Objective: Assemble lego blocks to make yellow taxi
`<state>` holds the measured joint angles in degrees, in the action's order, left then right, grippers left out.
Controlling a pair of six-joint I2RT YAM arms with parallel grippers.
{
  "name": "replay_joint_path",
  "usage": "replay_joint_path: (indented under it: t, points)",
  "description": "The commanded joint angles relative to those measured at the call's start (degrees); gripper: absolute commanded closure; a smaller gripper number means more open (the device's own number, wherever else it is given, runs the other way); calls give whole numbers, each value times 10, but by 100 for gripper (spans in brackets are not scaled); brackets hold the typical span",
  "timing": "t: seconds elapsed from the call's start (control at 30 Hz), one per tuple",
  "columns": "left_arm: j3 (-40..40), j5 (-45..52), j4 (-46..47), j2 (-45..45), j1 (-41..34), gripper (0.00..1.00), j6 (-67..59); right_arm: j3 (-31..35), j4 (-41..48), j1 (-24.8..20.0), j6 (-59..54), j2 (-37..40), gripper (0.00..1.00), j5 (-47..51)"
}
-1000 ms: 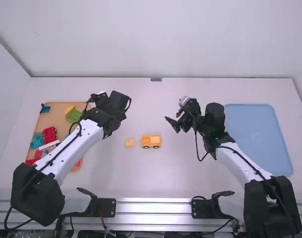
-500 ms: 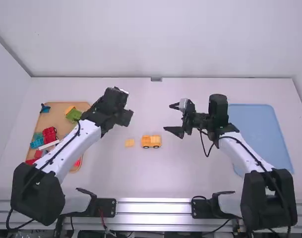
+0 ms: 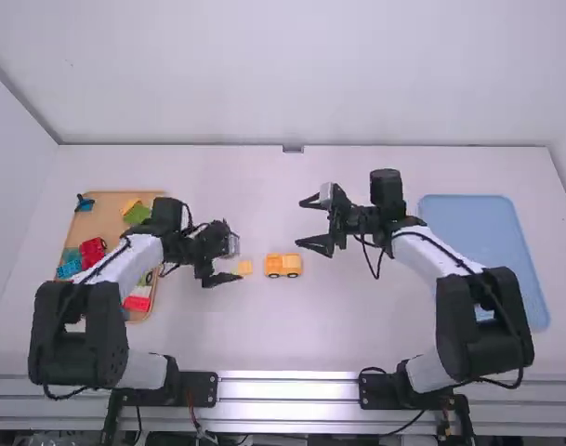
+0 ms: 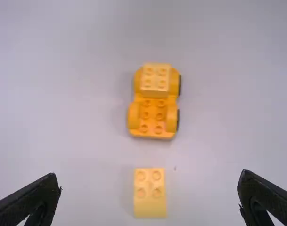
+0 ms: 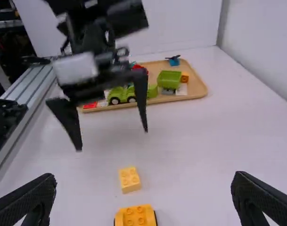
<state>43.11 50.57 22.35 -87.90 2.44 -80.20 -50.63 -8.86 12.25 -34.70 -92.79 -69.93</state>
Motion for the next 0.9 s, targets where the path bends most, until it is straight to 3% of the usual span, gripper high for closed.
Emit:
replay_joint_path:
  t: [0.0, 0.23, 0.37, 0.5, 0.6, 0.87]
  points:
    - [-33, 59, -51, -33, -1, 1, -54, -24, -3, -3, -3, -2, 1, -5]
    - [-44, 68, -194, -148, 14, 1, 55, -23, -21, 1, -3, -2, 2, -1]
    - [-21, 90, -192, -206, 16, 0, 42, -23, -25, 1, -3, -2, 1, -1]
    - [-6, 90, -202, -252, 16, 10, 37, -23, -24, 2, -3, -2, 1, 11]
    - [-5, 83, -205, -260, 18, 18, 37, -23, -24, 2, 3, -2, 2, 31]
    - [-6, 71, -151, -260, 32, 23, -56, -23, -25, 2, 1, -2, 2, 44]
